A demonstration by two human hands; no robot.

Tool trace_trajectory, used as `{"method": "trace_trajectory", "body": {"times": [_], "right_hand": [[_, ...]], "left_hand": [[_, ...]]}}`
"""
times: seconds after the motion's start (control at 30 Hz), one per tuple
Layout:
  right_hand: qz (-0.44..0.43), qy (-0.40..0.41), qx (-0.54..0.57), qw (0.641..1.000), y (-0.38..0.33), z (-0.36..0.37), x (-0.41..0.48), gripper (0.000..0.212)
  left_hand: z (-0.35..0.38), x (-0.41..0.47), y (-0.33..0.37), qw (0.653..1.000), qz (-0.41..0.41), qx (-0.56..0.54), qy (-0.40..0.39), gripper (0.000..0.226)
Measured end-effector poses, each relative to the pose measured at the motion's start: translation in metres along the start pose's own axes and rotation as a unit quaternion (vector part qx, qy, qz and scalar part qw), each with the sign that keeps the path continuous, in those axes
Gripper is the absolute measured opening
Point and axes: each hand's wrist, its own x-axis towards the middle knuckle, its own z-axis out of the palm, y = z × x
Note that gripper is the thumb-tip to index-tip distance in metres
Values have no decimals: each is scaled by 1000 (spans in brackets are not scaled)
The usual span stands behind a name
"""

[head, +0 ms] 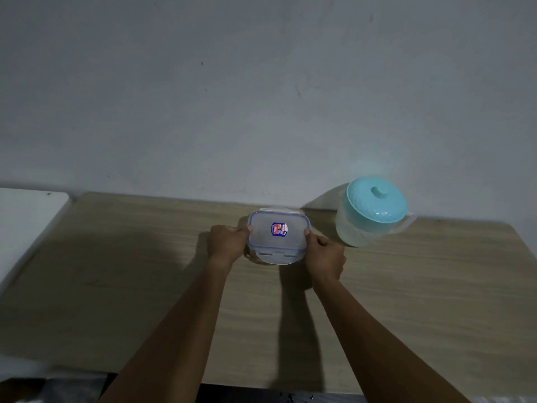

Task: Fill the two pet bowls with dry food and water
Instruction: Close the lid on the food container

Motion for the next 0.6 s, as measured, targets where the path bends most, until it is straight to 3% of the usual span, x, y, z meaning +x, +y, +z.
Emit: {"method": "trace_trajectory", "body": {"times": [0.27,0.37,0.47,0.53,0.6], "right_hand": [[10,-69,-11,998,-1,-9,14,30],[-88,-137,-131,978,-2,-18,31,42],[-205,-283,-222,910,-31,-25,43,87],[-254,-363,-396,804,-54,-24,46,123],[-283,-376,-511,719,-67,-18,46,139]], "left_hand": [[-10,-4,3,999,13,18,-44,29],[-12,-2,3,986,88,124,-68,32],[-15,9,16,959,149,195,-144,88],[-12,13,27,925,167,254,-228,119],[-7,10,38,882,182,345,-266,132]]}}
